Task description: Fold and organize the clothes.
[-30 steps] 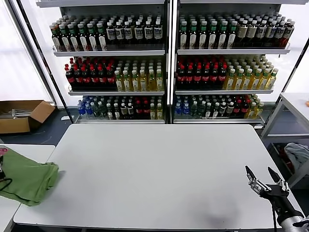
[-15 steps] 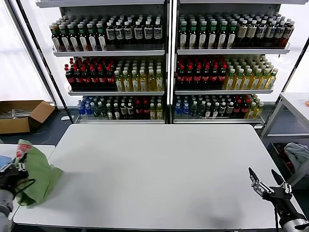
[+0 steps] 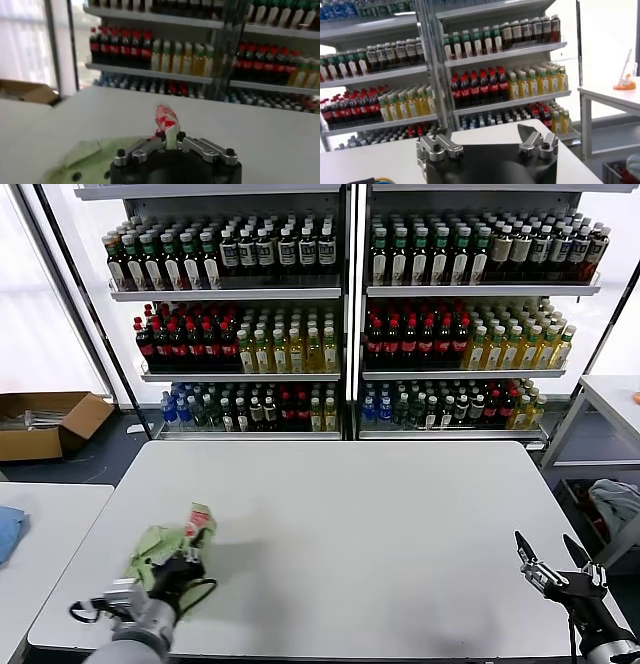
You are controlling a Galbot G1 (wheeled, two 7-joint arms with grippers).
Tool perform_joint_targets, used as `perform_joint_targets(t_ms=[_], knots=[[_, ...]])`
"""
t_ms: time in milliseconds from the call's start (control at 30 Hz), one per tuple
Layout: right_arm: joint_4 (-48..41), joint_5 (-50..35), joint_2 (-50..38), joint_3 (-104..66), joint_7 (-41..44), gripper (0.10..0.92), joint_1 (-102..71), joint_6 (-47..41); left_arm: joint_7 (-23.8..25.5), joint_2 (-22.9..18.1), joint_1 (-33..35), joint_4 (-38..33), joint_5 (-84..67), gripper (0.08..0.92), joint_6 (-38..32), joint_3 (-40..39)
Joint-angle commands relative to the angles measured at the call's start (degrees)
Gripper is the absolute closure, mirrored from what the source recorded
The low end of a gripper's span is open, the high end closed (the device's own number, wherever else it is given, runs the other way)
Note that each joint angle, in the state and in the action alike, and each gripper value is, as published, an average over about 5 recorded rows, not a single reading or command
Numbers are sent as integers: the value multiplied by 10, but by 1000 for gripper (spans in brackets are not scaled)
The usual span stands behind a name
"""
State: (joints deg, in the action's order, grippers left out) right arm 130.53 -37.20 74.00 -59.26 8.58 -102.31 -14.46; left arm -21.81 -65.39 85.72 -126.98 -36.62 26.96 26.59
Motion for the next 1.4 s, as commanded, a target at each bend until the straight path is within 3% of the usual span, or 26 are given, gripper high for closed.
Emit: perform_joint_targets(t_ms=[33,267,467,633,967,1233,1400], knots=[[11,7,6,-2,1,203,-17,-1,-71,-54,-91,46,-70,854,8,-189],[17,29,11,24,0,203,-8,-12,-59,-47,-123,45,-122,854,3,-195],[21,70,5,98,-8,203,7,-28,-11,-22,-105,23,-129,838,0,-184],[8,97,-10,205,-27,203,48,-55,7,4,-88,-17,-169,711,-3,-125],[-101,162,8,493,-74,203,208,-102,21,74,-37,-70,-231,425,0,73],[-182,132,34,585,-90,203,276,-124,25,56,1,-88,-189,209,1,84],[-215,120,35,608,-99,203,293,-138,23,44,1,-89,-170,179,1,78]])
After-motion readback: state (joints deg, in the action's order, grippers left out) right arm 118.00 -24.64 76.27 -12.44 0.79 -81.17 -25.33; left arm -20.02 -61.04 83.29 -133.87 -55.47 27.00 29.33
